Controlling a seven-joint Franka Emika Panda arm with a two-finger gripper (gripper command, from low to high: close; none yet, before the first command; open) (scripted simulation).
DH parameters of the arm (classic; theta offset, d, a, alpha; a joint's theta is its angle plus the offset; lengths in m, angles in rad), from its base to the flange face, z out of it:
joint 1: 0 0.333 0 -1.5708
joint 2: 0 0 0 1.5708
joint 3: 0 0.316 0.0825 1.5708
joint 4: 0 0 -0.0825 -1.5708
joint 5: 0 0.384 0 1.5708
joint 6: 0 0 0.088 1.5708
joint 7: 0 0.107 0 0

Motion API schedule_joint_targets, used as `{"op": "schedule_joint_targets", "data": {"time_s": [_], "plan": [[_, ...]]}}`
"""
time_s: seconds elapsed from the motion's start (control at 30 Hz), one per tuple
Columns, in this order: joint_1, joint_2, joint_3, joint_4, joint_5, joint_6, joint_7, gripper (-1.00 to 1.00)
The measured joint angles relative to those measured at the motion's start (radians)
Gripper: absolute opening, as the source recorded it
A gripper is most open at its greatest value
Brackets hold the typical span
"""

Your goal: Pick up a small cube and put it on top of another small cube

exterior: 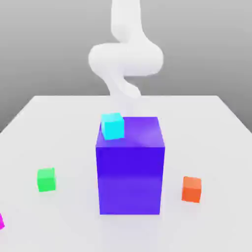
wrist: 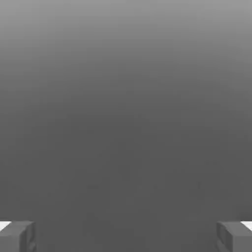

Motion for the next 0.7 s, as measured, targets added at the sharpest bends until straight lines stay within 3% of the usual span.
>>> {"op": "schedule_joint_targets", "data": {"time_s": [0.43,0.7], "plan": [[-0.028,0.475,-0.226,0.033,0.145,0.110,-0.107,0.00],[-0.126,0.768,-0.299,0.053,0.255,0.173,-0.187,0.00]]}}
